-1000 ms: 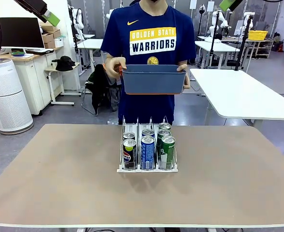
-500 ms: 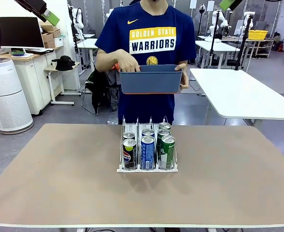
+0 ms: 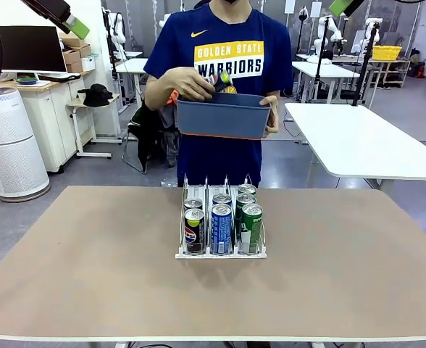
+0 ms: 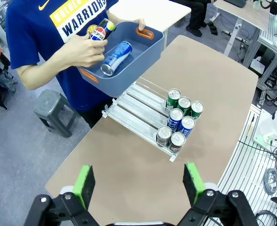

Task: Fill the beverage cans into the dispenser.
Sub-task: Pick up the Pepsi coke handed by the human.

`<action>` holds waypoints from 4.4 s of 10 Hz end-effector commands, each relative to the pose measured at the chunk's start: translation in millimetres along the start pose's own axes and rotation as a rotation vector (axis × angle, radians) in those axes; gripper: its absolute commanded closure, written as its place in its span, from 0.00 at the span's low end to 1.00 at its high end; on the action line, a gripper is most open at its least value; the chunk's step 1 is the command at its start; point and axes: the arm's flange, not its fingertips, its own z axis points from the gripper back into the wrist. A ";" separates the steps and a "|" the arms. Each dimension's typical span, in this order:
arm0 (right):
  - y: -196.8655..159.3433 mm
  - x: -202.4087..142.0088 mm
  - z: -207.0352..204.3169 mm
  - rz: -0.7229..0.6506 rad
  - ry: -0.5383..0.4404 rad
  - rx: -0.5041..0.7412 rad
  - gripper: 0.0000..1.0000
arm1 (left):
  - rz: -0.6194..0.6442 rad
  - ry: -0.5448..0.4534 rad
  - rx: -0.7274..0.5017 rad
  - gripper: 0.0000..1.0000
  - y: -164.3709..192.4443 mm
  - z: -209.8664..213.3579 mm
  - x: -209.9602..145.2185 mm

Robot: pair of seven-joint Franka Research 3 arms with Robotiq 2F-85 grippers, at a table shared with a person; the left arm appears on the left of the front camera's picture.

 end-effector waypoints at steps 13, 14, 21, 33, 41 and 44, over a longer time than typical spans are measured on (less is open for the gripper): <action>2.3 -2.0 0.9 0.000 0.001 0.001 0.00 | 0.000 0.005 0.002 0.00 -1.5 -0.4 -1.2; 2.3 -2.0 0.9 0.000 0.001 0.001 0.00 | 0.000 0.005 0.002 0.00 -1.5 -0.4 -1.2; 2.3 -2.0 0.9 0.000 0.001 0.001 0.00 | 0.000 0.005 0.002 0.00 -1.5 -0.4 -1.2; 2.3 -2.0 0.9 0.000 0.001 0.001 0.00 | 0.000 0.005 0.002 0.00 -1.5 -0.4 -1.2; 2.3 -2.0 0.9 0.000 0.001 0.001 0.00 | -0.059 0.111 0.110 0.00 24.2 -33.0 5.5; 2.3 -2.0 0.9 0.000 0.001 0.001 0.00 | -0.122 0.096 0.117 0.00 35.7 -50.5 7.1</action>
